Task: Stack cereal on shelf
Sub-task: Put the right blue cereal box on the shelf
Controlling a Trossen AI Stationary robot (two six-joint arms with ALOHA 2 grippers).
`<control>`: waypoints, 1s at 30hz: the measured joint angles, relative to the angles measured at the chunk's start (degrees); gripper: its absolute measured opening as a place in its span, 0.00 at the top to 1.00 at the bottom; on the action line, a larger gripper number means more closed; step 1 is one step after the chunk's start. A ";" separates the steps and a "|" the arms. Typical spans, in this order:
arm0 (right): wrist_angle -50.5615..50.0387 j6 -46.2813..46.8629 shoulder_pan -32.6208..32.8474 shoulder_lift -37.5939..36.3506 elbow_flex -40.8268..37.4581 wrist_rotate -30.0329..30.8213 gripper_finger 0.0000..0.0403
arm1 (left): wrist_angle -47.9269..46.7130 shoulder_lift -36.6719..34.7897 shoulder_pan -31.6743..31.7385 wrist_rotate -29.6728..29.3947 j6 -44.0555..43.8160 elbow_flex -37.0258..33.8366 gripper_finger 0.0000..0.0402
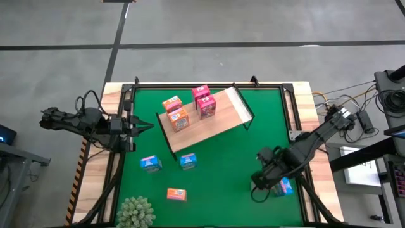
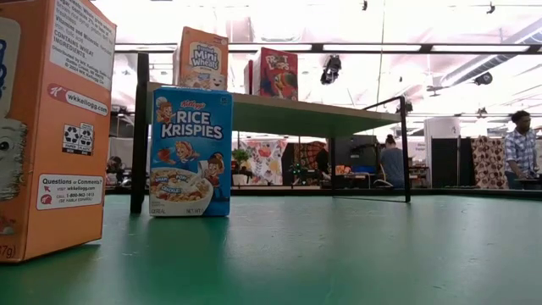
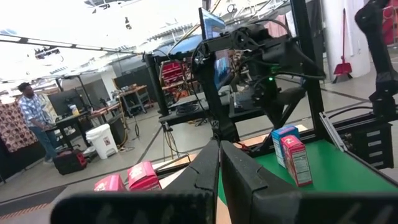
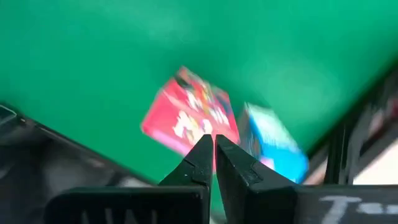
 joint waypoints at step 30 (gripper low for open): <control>5.36 18.56 15.79 -1.93 -11.64 -4.54 0.25 | -0.47 0.16 0.00 0.00 0.04 0.00 1.00</control>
